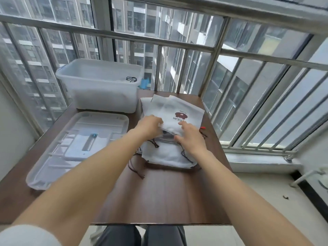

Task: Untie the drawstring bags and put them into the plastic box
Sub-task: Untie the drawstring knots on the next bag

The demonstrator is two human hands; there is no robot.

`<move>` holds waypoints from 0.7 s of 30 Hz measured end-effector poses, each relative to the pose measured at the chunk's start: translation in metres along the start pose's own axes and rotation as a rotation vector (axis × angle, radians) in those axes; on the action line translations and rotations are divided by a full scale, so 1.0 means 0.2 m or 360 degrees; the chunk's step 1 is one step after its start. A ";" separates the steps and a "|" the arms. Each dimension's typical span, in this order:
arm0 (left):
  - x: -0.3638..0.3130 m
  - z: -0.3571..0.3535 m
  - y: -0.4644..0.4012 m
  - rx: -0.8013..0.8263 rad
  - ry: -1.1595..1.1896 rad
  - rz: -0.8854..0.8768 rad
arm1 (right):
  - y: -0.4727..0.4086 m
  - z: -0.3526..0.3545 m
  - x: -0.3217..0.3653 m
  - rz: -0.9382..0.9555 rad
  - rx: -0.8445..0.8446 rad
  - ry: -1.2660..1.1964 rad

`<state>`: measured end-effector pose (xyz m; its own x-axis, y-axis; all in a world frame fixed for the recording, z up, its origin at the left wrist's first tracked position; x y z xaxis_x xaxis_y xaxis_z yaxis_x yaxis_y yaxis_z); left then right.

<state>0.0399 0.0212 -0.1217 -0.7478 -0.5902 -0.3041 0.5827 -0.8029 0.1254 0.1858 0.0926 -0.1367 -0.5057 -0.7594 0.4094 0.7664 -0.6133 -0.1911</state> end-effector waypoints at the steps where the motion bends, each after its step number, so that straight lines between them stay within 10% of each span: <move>1: 0.00 -0.01 0.00 -0.0076 0.0006 -0.0005 | 0.00 0.01 0.01 0.0024 -0.0007 -0.0025; 9: 0.00 0.07 0.09 -0.0603 0.0167 -0.0143 | 0.05 0.08 -0.03 0.0055 -0.0330 -0.0270; 21: 0.15 0.22 0.29 -0.0248 0.1539 0.0117 | 0.16 0.16 0.04 0.0054 -0.0514 -0.0302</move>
<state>0.0365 -0.0462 -0.0822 -0.1655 -0.2601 -0.9513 0.7048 -0.7059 0.0703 0.2185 0.0738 -0.1101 -0.3762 -0.7453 0.5504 0.6017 -0.6483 -0.4665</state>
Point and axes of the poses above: each hand's wrist, its own y-axis away from the middle knuckle, its own z-axis out of the back of the hand, x = y × z, the point moved 2 cm from there along -y, towards the middle knuckle, and after that the axes turned 12 degrees about z, right-handed, at the moved point
